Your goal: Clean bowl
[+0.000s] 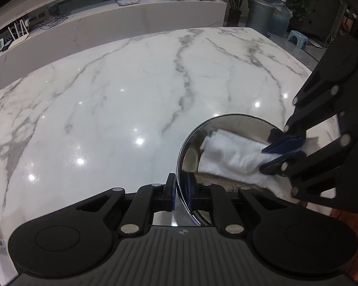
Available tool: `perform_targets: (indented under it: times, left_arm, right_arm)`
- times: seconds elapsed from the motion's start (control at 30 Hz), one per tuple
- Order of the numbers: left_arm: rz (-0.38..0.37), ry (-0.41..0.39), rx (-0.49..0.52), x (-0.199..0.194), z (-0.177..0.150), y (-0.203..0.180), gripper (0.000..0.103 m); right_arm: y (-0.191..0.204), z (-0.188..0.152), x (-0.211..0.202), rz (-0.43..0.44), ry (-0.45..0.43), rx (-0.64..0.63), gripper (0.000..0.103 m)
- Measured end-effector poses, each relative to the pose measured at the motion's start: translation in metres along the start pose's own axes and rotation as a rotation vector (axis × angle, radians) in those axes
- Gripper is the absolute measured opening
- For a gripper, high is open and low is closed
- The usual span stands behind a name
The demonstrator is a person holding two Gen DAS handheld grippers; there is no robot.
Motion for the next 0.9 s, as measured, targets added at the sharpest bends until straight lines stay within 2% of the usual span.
perform_targets:
  times: [0.23, 0.37, 0.43, 0.53, 0.67, 0.9]
  left_arm:
    - [0.008, -0.001, -0.001, 0.001, -0.002, -0.004, 0.008]
    - [0.014, -0.002, 0.003, 0.001, -0.002, -0.004, 0.008]
    - [0.010, -0.001, -0.001, 0.001, -0.002, -0.004, 0.008]
    - [0.006, 0.005, -0.009, 0.000, -0.003, -0.003, 0.008]
    - [-0.016, 0.020, -0.014, -0.005, -0.008, -0.003, 0.018]
    - [-0.058, 0.042, 0.010, -0.014, -0.023, -0.005, 0.024]
  right_arm:
    - [0.004, -0.008, 0.008, 0.157, -0.005, 0.106, 0.009]
    - [0.000, -0.008, 0.009, 0.253, -0.016, 0.197, 0.009]
    - [-0.004, -0.010, 0.010, 0.329, -0.019, 0.269, 0.009]
    - [-0.006, -0.013, 0.009, 0.386, -0.023, 0.320, 0.009]
    - [-0.006, -0.018, 0.011, 0.394, -0.030, 0.338, 0.009]
    - [-0.005, -0.012, 0.011, 0.361, -0.035, 0.319, 0.009]
Point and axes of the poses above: each gripper's, at about its wrist camera, not at the fingertips, and x roughly the way its jaws point, y to its left, z to its top, the point moved 7 cm from there along x, roughly the way its jaws point, and after that the axes turned 7 degrees about y, right-handed, at the moved point
